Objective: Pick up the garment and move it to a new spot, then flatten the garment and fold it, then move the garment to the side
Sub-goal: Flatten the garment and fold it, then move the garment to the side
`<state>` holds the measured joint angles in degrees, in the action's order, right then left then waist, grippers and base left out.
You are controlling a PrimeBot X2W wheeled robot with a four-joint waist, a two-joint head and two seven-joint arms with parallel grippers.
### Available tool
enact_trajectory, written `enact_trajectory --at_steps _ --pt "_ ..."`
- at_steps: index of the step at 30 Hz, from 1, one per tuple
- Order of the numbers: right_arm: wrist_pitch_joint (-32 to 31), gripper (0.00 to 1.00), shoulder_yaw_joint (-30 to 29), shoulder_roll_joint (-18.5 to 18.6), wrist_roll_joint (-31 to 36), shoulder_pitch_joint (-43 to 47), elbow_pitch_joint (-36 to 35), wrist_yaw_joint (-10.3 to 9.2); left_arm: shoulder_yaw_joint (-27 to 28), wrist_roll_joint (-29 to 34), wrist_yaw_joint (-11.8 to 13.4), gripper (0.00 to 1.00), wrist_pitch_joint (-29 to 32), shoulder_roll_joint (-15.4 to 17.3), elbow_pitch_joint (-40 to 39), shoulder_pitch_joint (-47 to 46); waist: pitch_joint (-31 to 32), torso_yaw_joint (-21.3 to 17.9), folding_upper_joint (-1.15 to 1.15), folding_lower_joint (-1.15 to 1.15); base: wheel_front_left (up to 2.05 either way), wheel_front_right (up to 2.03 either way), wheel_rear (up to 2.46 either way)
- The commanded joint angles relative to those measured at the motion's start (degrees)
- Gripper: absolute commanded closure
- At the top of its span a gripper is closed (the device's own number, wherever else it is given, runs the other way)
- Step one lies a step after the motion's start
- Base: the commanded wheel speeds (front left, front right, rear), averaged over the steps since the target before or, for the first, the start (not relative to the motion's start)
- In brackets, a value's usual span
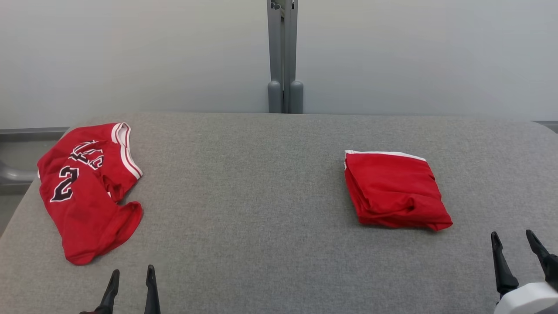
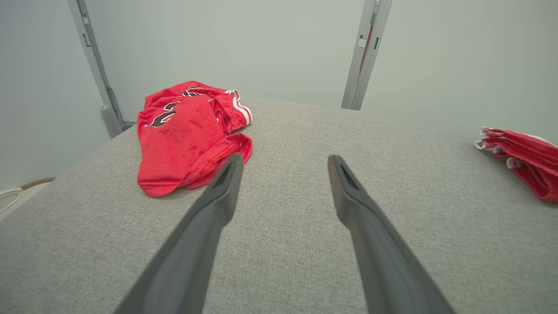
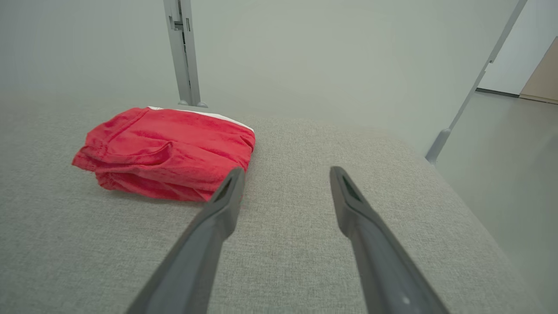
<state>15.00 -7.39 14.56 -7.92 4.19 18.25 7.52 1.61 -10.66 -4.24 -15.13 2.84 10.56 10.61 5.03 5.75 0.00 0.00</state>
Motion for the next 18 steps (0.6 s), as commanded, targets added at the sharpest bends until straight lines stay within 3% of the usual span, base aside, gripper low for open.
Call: enact_trajectory --at_steps 1,8,13,18 --pt "0.23 0.0 -0.57 -0.64 0.27 0.94 -0.49 -0.06 0.02 0.36 -0.32 0.0 -0.01 0.16 0.18 0.17 0.17 -0.18 0.0 0.0 0.0 0.0 0.0" --pt "0.24 0.0 -2.08 -2.13 0.12 1.4 -0.76 -0.06 -0.22 0.72 -0.77 0.0 -0.01 0.16 0.48 -0.16 0.49 -0.33 0.0 0.0 0.0 0.0 0.0" --pt "0.24 0.0 -1.25 -1.29 0.13 0.15 -1.02 -0.06 -1.17 0.89 -1.54 0.0 -0.01 0.16 1.14 -0.52 0.4 -0.2 0.0 0.0 0.0 0.0 0.0" --pt "-0.54 0.0 1.46 0.65 -4.2 -4.26 0.65 -0.06 -2.69 0.19 -2.11 0.0 -0.01 0.15 1.06 -1.87 -1.3 0.17 0.0 0.0 0.0 0.0 0.0"
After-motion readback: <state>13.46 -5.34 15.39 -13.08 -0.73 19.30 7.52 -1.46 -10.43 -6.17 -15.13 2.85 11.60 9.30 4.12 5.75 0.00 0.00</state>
